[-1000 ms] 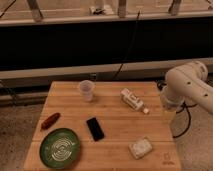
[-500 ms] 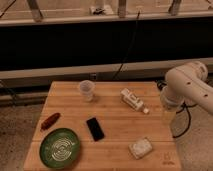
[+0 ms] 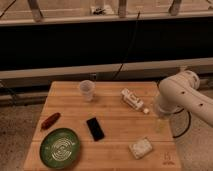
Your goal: Place the white sponge in the ceramic cup
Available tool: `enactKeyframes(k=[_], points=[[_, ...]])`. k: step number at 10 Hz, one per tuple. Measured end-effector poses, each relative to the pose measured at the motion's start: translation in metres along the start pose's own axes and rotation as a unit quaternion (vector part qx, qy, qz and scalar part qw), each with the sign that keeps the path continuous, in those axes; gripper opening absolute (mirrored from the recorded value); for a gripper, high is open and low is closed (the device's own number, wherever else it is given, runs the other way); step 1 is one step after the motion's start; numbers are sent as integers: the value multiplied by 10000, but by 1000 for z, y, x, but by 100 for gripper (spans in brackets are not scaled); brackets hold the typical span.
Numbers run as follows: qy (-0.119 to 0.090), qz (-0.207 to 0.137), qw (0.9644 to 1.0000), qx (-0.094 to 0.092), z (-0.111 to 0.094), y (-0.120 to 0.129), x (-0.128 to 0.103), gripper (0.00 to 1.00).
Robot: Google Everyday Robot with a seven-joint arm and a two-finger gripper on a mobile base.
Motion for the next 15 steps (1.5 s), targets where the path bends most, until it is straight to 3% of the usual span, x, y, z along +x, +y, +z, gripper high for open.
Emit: enactKeyframes(k=[4, 8, 15], points=[[-264, -162, 9995, -66, 22, 25, -38, 80], [-367, -563, 9976, -144, 40, 47, -61, 80], [-614, -667, 9958, -153, 76, 72, -74, 80]])
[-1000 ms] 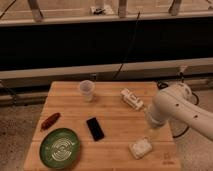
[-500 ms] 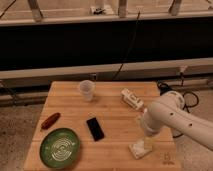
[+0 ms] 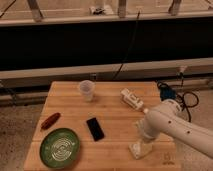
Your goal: Place the white sponge in the ceramic cup
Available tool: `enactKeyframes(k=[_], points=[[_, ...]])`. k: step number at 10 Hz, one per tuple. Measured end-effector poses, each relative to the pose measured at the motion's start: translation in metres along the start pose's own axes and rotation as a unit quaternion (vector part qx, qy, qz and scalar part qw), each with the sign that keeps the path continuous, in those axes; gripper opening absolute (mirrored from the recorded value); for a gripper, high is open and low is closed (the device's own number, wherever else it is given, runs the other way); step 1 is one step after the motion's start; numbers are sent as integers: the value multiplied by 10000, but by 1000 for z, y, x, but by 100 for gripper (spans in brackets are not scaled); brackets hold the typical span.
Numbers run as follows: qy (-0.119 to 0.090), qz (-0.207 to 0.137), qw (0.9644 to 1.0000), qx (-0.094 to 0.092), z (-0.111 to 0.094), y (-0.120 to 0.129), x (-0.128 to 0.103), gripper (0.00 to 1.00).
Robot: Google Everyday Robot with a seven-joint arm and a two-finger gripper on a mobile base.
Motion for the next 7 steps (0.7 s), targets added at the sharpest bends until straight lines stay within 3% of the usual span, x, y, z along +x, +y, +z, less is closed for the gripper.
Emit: enactKeyframes(k=[7], points=[[-261, 100, 9996, -90, 38, 13, 8, 80]])
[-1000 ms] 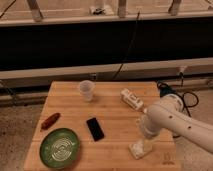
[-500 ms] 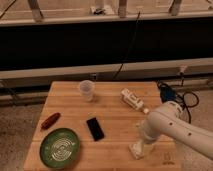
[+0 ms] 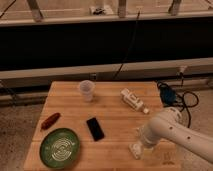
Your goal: Place the white sponge in the ceramic cup
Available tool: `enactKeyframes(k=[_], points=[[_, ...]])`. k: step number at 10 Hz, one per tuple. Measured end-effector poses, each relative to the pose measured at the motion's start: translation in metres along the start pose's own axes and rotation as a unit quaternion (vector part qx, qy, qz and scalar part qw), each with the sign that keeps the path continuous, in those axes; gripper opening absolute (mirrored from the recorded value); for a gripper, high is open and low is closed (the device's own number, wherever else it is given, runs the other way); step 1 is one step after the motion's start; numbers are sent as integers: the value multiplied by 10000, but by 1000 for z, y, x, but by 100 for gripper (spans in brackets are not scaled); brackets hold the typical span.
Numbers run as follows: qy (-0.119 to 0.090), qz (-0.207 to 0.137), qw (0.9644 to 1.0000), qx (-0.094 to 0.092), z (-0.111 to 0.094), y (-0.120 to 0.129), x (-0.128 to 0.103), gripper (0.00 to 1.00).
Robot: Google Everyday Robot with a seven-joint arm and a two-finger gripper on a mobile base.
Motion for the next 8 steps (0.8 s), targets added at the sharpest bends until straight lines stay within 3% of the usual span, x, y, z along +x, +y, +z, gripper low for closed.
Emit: enactKeyframes(k=[8], points=[[-124, -36, 9998, -157, 26, 17, 6, 80]])
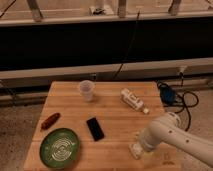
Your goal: Place the white sponge in the ceramic cup
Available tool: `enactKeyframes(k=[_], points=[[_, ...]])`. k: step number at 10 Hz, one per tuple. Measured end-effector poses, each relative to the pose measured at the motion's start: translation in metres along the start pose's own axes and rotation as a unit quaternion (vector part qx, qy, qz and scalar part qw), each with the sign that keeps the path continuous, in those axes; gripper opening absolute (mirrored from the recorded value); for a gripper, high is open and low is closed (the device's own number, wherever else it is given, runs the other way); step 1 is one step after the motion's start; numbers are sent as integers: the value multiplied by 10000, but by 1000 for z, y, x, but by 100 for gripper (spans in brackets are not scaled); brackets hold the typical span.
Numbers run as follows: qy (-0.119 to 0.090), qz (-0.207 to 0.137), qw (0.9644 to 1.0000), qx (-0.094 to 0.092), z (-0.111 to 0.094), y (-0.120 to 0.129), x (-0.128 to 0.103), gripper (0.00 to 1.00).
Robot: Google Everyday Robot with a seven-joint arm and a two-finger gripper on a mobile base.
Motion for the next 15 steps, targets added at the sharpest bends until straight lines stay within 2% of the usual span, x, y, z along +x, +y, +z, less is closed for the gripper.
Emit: enactKeyframes(k=[4, 8, 10, 12, 13, 15], points=[[-65, -40, 10000, -48, 6, 6, 3, 79], [-126, -77, 9999, -83, 10, 12, 5, 39], [-146, -77, 9998, -85, 10, 13, 6, 24], [-121, -65, 9999, -85, 3, 7, 5, 4], [-115, -69, 9999, -76, -1, 2, 4, 0], [-93, -87, 9999, -81, -7, -1, 3, 0]])
